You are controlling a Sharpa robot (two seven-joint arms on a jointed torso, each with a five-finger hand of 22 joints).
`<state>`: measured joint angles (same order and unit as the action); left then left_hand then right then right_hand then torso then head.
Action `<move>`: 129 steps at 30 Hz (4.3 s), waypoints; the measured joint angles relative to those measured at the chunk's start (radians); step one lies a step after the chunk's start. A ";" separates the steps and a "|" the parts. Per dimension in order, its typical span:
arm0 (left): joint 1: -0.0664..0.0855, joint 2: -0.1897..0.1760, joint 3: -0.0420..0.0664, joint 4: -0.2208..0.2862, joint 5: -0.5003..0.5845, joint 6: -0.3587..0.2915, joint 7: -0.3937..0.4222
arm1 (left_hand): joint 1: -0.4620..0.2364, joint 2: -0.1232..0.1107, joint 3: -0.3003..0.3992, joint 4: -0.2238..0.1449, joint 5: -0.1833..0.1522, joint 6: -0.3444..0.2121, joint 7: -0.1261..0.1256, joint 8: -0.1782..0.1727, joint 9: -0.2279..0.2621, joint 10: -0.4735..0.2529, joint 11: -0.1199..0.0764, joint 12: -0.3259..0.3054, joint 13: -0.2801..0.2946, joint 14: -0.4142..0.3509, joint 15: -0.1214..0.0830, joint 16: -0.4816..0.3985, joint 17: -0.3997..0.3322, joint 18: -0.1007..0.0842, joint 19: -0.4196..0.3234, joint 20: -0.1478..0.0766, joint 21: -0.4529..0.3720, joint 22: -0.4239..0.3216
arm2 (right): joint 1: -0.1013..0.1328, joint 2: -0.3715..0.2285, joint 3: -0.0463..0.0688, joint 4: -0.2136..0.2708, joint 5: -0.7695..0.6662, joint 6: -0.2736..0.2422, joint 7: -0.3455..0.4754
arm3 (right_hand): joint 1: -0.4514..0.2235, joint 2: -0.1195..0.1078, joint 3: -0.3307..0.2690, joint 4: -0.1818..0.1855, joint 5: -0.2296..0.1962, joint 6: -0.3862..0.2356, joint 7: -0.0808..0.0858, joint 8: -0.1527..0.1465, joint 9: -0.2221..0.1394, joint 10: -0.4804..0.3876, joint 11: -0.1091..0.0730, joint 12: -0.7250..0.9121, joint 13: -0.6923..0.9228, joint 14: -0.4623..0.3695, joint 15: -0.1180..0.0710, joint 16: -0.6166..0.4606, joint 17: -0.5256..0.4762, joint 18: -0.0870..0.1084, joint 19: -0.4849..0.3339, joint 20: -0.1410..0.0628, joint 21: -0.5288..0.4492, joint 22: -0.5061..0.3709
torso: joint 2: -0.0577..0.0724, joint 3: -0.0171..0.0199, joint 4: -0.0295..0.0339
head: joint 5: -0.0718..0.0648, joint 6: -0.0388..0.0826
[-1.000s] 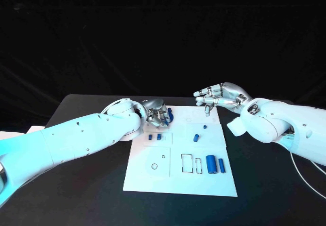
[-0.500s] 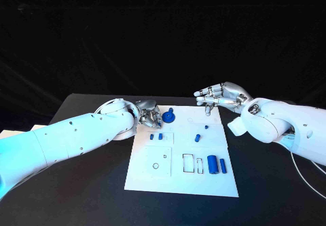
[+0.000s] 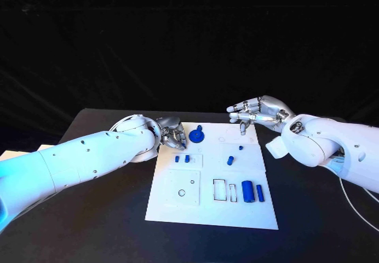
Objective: Assemble the parts on the task board
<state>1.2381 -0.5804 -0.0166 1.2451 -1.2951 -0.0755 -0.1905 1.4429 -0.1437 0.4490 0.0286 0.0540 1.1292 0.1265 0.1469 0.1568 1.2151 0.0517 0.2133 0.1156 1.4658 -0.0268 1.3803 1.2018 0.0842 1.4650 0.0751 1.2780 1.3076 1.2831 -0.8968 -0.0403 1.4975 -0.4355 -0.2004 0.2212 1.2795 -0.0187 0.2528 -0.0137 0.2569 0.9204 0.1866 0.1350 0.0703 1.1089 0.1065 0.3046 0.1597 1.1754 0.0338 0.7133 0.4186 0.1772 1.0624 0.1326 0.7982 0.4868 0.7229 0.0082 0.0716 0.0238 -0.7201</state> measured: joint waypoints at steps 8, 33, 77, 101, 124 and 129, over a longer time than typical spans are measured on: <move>0.000 0.006 0.000 0.002 0.000 0.006 -0.004 | 0.000 0.000 0.000 0.000 0.000 0.000 0.000 0.000 0.000 0.000 0.000 -0.005 0.000 0.000 0.000 0.000 0.000 0.000 0.000 0.000 0.000 0.000 | 0.000 0.000 0.000 0.000 0.002 0.001 0.001 | 0.000 0.000 0.000 0.000 -0.004 0.000 0.000 0.000 -0.001 0.000 0.000 0.000 -0.001 0.000 0.000 0.000 0.000 0.000 0.000 0.000 0.000 0.000 | 0.000 0.0001 -0.0001 | -0.001 -0.002; 0.001 0.020 -0.002 -0.004 -0.007 0.022 -0.024 | 0.000 0.000 0.000 0.000 0.000 0.000 0.000 0.000 0.000 0.000 0.000 -0.005 -0.002 0.000 0.000 0.000 -0.001 0.000 0.000 0.000 0.000 0.000 | 0.000 -0.002 0.000 0.001 0.002 0.003 0.001 | 0.000 0.000 0.000 0.000 -0.004 0.000 0.000 0.000 -0.001 0.000 0.000 0.000 -0.001 0.000 0.000 0.000 0.000 0.000 0.000 0.000 0.000 0.000 | 0.000 -0.0008 -0.0007 | 0.004 -0.009; 0.000 0.028 -0.003 -0.036 0.006 0.063 -0.021 | -0.042 -0.042 0.000 -0.006 0.000 -0.156 0.038 -0.083 -0.066 -0.040 0.040 -0.074 -0.025 0.002 0.027 -0.005 -0.039 0.001 -0.018 0.025 -0.046 0.000 | -0.006 -0.005 0.000 -0.002 -0.004 0.006 -0.008 | 0.000 0.000 0.016 0.010 -0.007 0.000 0.000 0.004 -0.001 0.007 0.001 0.000 -0.045 0.017 0.001 -0.126 -0.073 0.000 0.000 0.000 -0.016 -0.012 | 0.000 -0.0012 0.0004 | -0.001 -0.014; 0.016 -0.121 0.004 -0.005 0.294 0.044 0.068 | -0.018 -0.029 0.018 -0.025 0.000 -0.105 0.034 -0.050 -0.069 -0.026 0.035 -0.074 -0.024 0.002 0.027 -0.022 -0.075 0.001 -0.037 0.029 -0.103 -0.030 | -0.007 -0.019 0.001 -0.063 -0.284 -0.023 -0.077 | 0.077 -0.041 0.136 -0.121 -0.090 0.135 -0.043 0.016 -0.001 0.137 -0.046 -0.065 -0.079 0.284 -0.058 -0.208 -0.056 -0.010 0.180 -0.054 0.184 0.193 | -0.004 -0.0020 0.0007 | -0.011 -0.004; -0.004 -0.252 0.002 0.163 1.349 -0.047 0.399 | -0.063 -0.005 -0.009 -0.011 0.000 -0.077 0.034 -0.032 -0.080 -0.009 0.030 -0.012 0.008 -0.183 0.029 -0.288 -0.488 0.079 -0.256 0.031 -0.563 -0.345 | -0.060 -0.006 0.001 -0.007 -1.217 0.032 -0.341 | 0.022 -0.072 0.149 -0.105 -0.130 0.184 -0.054 -0.039 0.000 0.078 -0.035 -0.188 -0.096 0.291 -0.058 -0.120 0.041 -0.046 0.229 -0.054 0.372 0.428 | -0.006 -0.0043 0.0026 | -0.074 0.014; -0.005 -0.256 0.002 0.184 1.380 -0.057 0.421 | -0.063 -0.005 -0.011 -0.008 0.000 -0.077 0.034 -0.032 -0.080 -0.011 0.032 -0.012 0.009 -0.183 0.029 -0.288 -0.490 0.079 -0.256 0.031 -0.563 -0.348 | -0.069 0.004 0.001 -0.007 -1.262 0.035 -0.359 | 0.022 -0.072 0.151 -0.103 -0.130 0.184 -0.054 -0.044 0.000 0.074 -0.033 -0.194 -0.096 0.288 -0.055 -0.116 0.046 -0.046 0.229 -0.054 0.376 0.433 | -0.005 -0.0039 0.0013 | -0.073 0.014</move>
<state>1.2327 -0.8366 -0.0142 1.4290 0.0848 -0.1328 0.2305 1.3797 -0.1489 0.4376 0.0203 0.0538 1.0525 0.1607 0.1146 0.0771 1.2041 0.0837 0.2010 0.1246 1.2832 0.0021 1.0919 0.7119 0.1631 1.2093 0.1057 0.7148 0.9599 1.2138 -0.8923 -0.0391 1.4904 -1.6978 -0.1653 -0.1380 1.3015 -0.0909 0.4037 -0.1163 0.1273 1.1042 0.1321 0.0913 0.0699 1.1827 0.0738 0.1101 0.0633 1.4629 -0.0213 0.5975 0.4643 0.1311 1.2914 0.0789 1.1740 0.9202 0.7179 0.0043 0.0730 -0.0494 -0.7063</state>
